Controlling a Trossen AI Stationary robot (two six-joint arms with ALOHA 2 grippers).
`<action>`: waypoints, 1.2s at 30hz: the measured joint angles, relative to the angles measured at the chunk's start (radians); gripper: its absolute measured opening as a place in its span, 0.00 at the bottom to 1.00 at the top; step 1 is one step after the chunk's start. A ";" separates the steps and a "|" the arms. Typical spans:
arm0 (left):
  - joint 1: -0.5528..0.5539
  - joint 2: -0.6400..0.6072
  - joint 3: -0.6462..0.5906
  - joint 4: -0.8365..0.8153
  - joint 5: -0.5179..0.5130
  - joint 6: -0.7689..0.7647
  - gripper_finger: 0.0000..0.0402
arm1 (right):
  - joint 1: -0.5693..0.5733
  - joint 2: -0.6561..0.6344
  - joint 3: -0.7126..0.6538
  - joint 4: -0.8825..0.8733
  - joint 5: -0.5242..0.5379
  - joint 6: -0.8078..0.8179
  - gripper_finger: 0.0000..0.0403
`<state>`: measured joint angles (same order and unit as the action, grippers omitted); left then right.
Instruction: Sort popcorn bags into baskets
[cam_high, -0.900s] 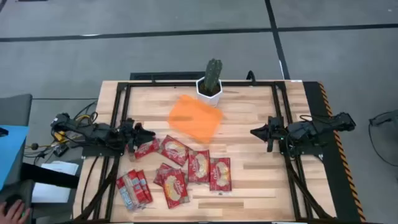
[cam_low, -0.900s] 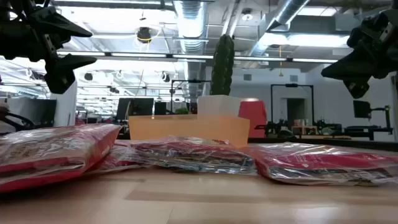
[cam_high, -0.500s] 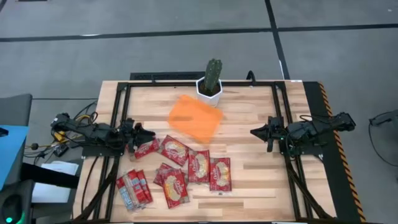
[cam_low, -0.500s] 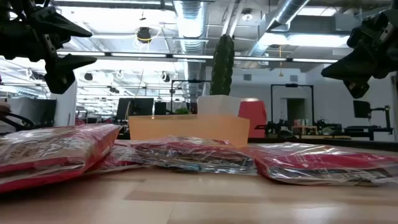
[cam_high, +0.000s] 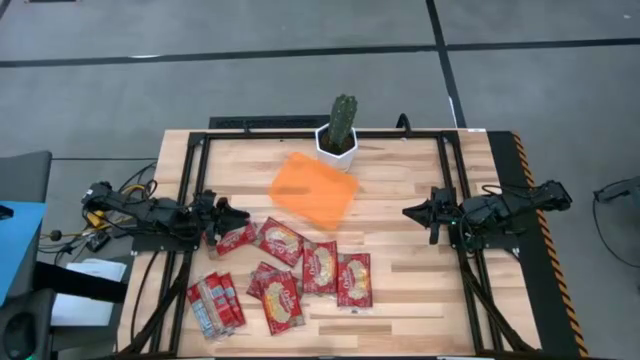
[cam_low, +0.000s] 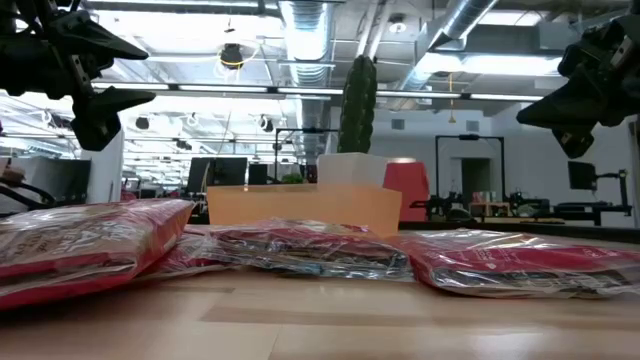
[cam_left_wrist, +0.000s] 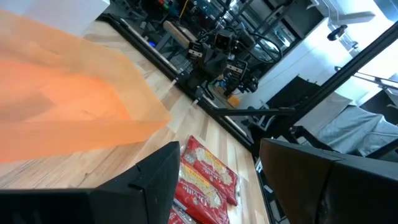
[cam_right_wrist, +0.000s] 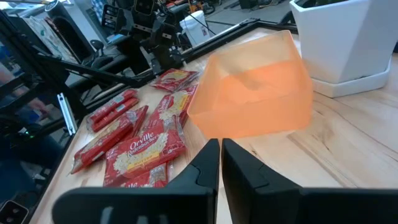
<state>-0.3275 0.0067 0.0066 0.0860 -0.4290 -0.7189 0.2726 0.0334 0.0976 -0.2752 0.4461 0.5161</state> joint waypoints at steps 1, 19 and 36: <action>0.000 0.000 0.000 0.000 0.000 0.000 0.53 | 0.000 0.000 0.000 0.000 0.000 0.000 0.11; 0.000 0.000 0.000 0.000 0.000 0.000 0.53 | 0.000 0.000 0.000 0.000 0.000 0.000 0.11; 0.000 0.000 0.000 0.006 -0.170 -0.062 0.53 | 0.000 0.000 0.000 0.000 0.000 0.000 0.11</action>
<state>-0.3275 0.0067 0.0063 0.0919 -0.5991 -0.7804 0.2726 0.0330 0.0975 -0.2752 0.4461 0.5160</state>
